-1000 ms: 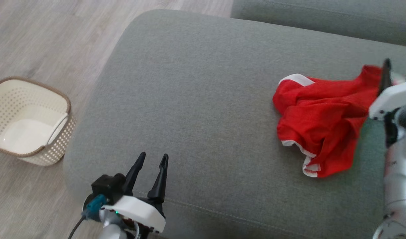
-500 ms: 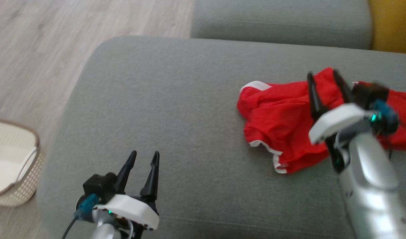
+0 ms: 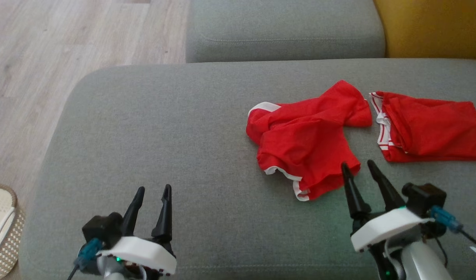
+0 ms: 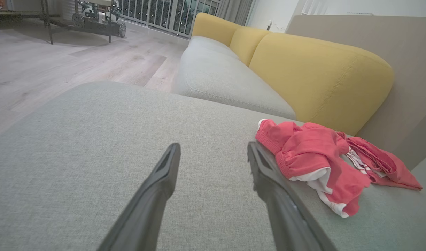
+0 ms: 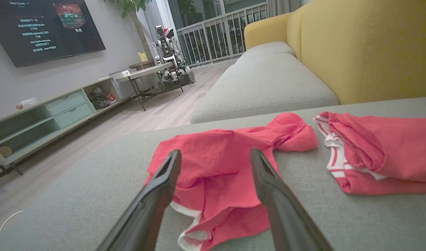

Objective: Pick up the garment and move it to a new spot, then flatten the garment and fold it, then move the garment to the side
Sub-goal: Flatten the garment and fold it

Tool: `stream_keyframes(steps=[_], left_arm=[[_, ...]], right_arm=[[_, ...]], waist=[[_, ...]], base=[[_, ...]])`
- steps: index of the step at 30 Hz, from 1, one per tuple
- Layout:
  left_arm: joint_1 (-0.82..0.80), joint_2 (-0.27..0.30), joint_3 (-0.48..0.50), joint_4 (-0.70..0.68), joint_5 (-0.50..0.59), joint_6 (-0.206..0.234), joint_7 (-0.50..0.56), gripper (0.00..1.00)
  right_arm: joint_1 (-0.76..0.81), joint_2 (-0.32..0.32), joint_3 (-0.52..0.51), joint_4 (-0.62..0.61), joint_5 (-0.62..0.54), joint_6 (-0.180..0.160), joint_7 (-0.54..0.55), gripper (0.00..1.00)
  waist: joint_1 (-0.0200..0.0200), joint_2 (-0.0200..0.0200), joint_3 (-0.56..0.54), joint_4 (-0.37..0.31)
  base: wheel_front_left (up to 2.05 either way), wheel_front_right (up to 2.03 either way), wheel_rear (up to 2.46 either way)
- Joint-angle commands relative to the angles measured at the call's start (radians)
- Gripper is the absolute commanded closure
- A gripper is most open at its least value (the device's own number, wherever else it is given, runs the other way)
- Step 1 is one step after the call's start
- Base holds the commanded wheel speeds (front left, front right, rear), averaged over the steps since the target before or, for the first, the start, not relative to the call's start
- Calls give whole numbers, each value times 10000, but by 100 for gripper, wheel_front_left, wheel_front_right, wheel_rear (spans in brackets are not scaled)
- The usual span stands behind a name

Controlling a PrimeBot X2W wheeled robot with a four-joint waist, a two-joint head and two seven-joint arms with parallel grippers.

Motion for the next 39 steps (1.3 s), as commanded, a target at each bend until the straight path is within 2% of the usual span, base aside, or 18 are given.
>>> stream_keyframes(steps=[1,7,13,21,32,33,34,39], left_arm=[[-308,-18,354,-368,-13,77,-124,0],[-342,-18,282,-481,-25,132,-124,0],[-347,-18,124,-490,-13,54,-124,0],[-605,-18,-246,-194,71,-79,-124,0],[-695,-18,-340,22,95,-86,-124,0],[-687,-18,-333,27,99,-87,-124,0],[-680,-18,-321,32,103,-85,-124,0],[-599,-18,-243,71,124,-68,-124,0]], right_arm=[[-292,69,267,-496,44,-4,63,0],[176,69,307,-765,-25,-4,410,0],[222,70,539,-254,250,-4,1023,0],[-749,70,993,1774,1284,-4,1334,0],[-2142,70,1479,4651,1385,-4,602,0],[-2238,70,1560,4821,1420,-4,530,4],[-2330,70,1640,4981,1453,-4,460,100],[-2680,70,1919,5472,1191,-4,53,100]], waist=[[0,0,15,-20],[0,0,40,69],[0,0,257,322],[0,0,667,971],[0,0,782,1743],[0,0,785,1758],[0,0,786,1761],[0,0,688,1539]], base=[[0,0,0],[0,0,0],[0,0,0],[0,0,0],[0,0,0],[0,0,0],[0,0,0],[0,0,0]])
